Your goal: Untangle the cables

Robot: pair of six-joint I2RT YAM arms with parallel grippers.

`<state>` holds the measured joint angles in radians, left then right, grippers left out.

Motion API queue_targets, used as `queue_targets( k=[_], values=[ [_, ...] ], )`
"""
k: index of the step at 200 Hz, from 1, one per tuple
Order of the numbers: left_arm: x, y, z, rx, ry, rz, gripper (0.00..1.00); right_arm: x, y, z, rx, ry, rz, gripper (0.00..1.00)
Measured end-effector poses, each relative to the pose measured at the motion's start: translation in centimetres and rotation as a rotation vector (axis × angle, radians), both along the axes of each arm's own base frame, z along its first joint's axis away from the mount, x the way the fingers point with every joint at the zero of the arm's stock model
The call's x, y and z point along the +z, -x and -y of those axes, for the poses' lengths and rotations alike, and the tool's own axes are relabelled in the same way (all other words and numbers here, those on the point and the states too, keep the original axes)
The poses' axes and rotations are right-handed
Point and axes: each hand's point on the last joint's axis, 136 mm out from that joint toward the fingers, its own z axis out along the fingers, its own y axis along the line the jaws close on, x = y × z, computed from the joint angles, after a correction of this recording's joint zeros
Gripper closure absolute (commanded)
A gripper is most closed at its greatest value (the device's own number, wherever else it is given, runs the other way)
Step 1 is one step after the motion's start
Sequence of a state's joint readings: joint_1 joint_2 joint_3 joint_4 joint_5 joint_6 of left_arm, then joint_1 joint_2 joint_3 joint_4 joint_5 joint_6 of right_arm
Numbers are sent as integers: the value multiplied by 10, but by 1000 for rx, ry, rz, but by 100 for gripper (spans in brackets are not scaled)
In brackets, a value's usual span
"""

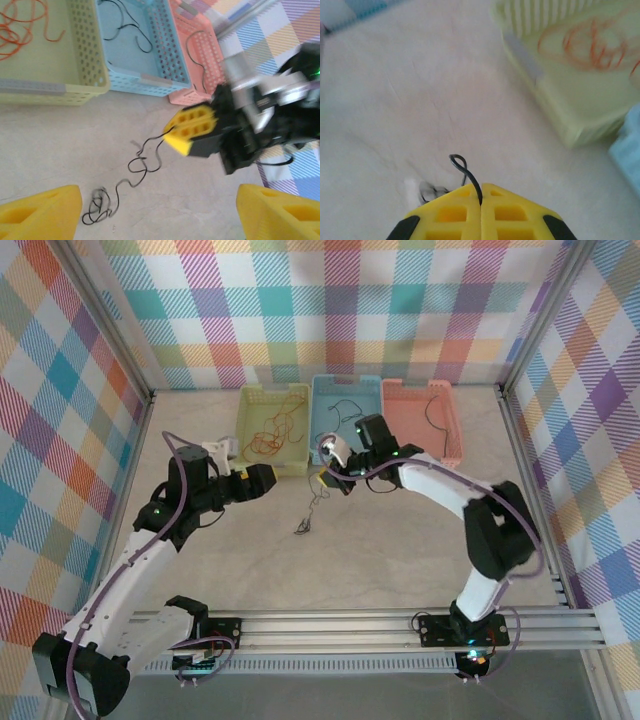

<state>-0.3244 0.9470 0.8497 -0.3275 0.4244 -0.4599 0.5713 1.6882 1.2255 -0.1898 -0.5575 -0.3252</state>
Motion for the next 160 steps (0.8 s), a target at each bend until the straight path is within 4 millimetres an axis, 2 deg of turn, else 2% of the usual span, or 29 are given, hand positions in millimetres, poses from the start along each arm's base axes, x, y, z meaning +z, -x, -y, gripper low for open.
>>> queue_targets(
  k=[21, 41, 72, 133, 160],
  values=[
    [5, 5, 16, -59, 17, 28, 17, 51, 6, 0, -13, -99, 46, 100],
    [7, 9, 31, -116, 24, 49, 15, 74, 10, 0, -27, -147, 33, 100],
    [4, 13, 45, -172, 9, 61, 16, 83, 12, 0, -63, -169, -38, 100],
    [-21, 13, 67, -242, -57, 29, 20, 109, 28, 3, -74, -224, -141, 100],
    [-22, 4, 69, -223, -74, 41, 24, 112, 34, 3, -61, -233, -167, 100]
  ],
)
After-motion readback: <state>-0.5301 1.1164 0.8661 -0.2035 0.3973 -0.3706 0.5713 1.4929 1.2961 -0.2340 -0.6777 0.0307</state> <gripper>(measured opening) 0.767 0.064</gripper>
